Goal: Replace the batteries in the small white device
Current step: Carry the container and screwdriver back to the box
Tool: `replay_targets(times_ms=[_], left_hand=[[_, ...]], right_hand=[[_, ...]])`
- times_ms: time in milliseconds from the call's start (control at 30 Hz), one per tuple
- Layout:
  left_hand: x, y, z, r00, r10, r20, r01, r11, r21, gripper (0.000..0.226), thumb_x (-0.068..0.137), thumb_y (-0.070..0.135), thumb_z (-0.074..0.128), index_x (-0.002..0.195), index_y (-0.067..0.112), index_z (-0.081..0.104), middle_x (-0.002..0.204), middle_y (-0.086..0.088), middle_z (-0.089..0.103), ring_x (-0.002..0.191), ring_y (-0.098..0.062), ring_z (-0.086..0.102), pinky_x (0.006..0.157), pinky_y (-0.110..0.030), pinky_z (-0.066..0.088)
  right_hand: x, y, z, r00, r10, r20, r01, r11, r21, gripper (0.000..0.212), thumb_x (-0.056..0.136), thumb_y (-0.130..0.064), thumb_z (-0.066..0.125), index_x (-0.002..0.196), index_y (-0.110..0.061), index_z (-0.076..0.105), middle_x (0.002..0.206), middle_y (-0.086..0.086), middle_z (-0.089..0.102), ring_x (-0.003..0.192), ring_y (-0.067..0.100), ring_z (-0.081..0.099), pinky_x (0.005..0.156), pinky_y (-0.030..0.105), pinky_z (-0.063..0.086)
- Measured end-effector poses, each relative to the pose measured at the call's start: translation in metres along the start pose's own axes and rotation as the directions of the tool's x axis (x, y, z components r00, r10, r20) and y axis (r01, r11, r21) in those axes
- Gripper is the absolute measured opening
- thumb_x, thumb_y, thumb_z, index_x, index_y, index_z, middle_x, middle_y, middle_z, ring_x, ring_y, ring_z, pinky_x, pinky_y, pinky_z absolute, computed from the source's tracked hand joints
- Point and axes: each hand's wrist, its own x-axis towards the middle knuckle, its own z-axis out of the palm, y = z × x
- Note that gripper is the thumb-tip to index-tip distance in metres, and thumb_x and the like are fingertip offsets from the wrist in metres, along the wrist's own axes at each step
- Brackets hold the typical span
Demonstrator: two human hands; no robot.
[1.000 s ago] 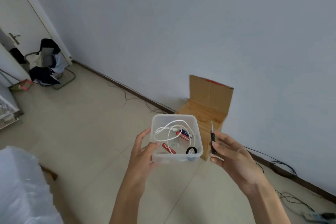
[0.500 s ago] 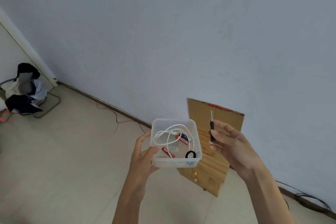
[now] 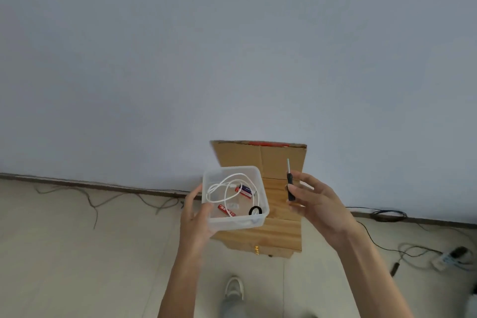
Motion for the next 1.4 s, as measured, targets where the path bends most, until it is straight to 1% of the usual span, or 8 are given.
replay_targets(times_ms=[200, 400, 533, 733, 900, 1033, 1233, 1400], left_hand=[[0.111, -0.023, 0.009, 0.991, -0.077, 0.113, 0.068, 0.994, 0.087, 0.042, 0.097, 0.029, 0.067, 0.126, 0.059, 0.064, 0.126, 0.008, 0.07, 0.115, -0.016, 0.071, 0.097, -0.053, 0.062], [0.195, -0.074, 0.019, 0.983, -0.039, 0.18, 0.014, 0.99, 0.137, 0.037, 0.105, 0.021, 0.06, 0.137, 0.041, 0.064, 0.127, 0.015, 0.07, 0.099, 0.012, 0.07, 0.084, -0.012, 0.054], [0.24, -0.13, 0.026, 0.989, -0.054, 0.141, 0.023, 0.977, 0.213, 0.033, 0.104, 0.032, 0.059, 0.131, 0.051, 0.063, 0.134, 0.023, 0.066, 0.126, -0.004, 0.065, 0.115, -0.042, 0.05], [0.279, -0.223, 0.038, 0.989, 0.024, 0.147, -0.066, 0.956, 0.287, 0.035, 0.113, 0.03, 0.047, 0.147, 0.039, 0.054, 0.138, 0.022, 0.064, 0.128, 0.005, 0.059, 0.115, -0.035, 0.049], [0.317, -0.3, 0.042, 0.988, 0.048, 0.148, -0.104, 0.91, 0.401, 0.036, 0.114, 0.039, 0.041, 0.148, 0.05, 0.048, 0.143, 0.023, 0.06, 0.137, -0.01, 0.055, 0.118, -0.054, 0.044], [0.337, -0.334, 0.046, 0.993, 0.048, 0.111, -0.086, 0.925, 0.371, 0.038, 0.115, 0.029, 0.042, 0.15, 0.043, 0.048, 0.143, 0.017, 0.062, 0.133, -0.007, 0.059, 0.116, -0.049, 0.048], [0.357, -0.362, 0.043, 0.991, 0.083, 0.106, -0.115, 0.935, 0.336, 0.038, 0.116, 0.029, 0.041, 0.154, 0.034, 0.046, 0.143, 0.011, 0.063, 0.128, -0.002, 0.062, 0.098, -0.019, 0.054], [0.363, -0.38, 0.038, 0.991, 0.104, 0.086, -0.129, 0.92, 0.371, 0.037, 0.116, 0.032, 0.045, 0.153, 0.035, 0.046, 0.131, 0.006, 0.07, 0.114, -0.012, 0.071, 0.084, -0.029, 0.062]], right_hand=[[0.058, 0.058, 0.007, 0.973, 0.051, -0.225, -0.06, 0.998, -0.034, 0.038, 0.096, -0.011, 0.075, 0.133, -0.016, 0.069, 0.098, 0.005, 0.075, 0.088, 0.023, 0.071, 0.087, 0.04, 0.062], [0.119, 0.123, 0.0, 0.942, 0.112, -0.316, -0.142, 0.987, -0.074, 0.038, 0.096, -0.008, 0.076, 0.132, -0.015, 0.067, 0.095, 0.007, 0.074, 0.084, 0.025, 0.07, 0.087, 0.044, 0.061], [0.162, 0.172, -0.022, 0.912, 0.152, -0.381, -0.216, 0.967, -0.131, 0.039, 0.094, -0.006, 0.078, 0.13, -0.015, 0.068, 0.097, 0.01, 0.074, 0.08, 0.022, 0.072, 0.077, 0.037, 0.062], [0.227, 0.251, -0.061, 0.856, 0.105, -0.506, -0.287, 0.911, -0.296, 0.037, 0.092, -0.004, 0.078, 0.124, -0.02, 0.069, 0.099, 0.01, 0.073, 0.074, 0.021, 0.073, 0.067, 0.036, 0.063], [0.274, 0.319, -0.091, 0.859, 0.06, -0.509, -0.332, 0.822, -0.463, 0.039, 0.094, -0.009, 0.075, 0.128, -0.025, 0.066, 0.1, 0.001, 0.071, 0.077, 0.02, 0.074, 0.068, 0.045, 0.066], [0.306, 0.357, -0.108, 0.847, -0.032, -0.53, -0.344, 0.727, -0.594, 0.036, 0.096, -0.02, 0.075, 0.129, -0.031, 0.064, 0.098, -0.009, 0.07, 0.079, 0.017, 0.074, 0.071, 0.046, 0.064], [0.331, 0.397, -0.118, 0.845, -0.149, -0.513, -0.363, 0.543, -0.757, 0.034, 0.099, -0.019, 0.069, 0.129, -0.03, 0.059, 0.105, -0.009, 0.067, 0.088, 0.018, 0.069, 0.074, 0.044, 0.061], [0.335, 0.413, -0.116, 0.869, -0.198, -0.453, -0.344, 0.416, -0.842, 0.031, 0.096, -0.015, 0.067, 0.126, -0.021, 0.06, 0.107, 0.0, 0.061, 0.085, 0.026, 0.064, 0.071, 0.047, 0.059]])
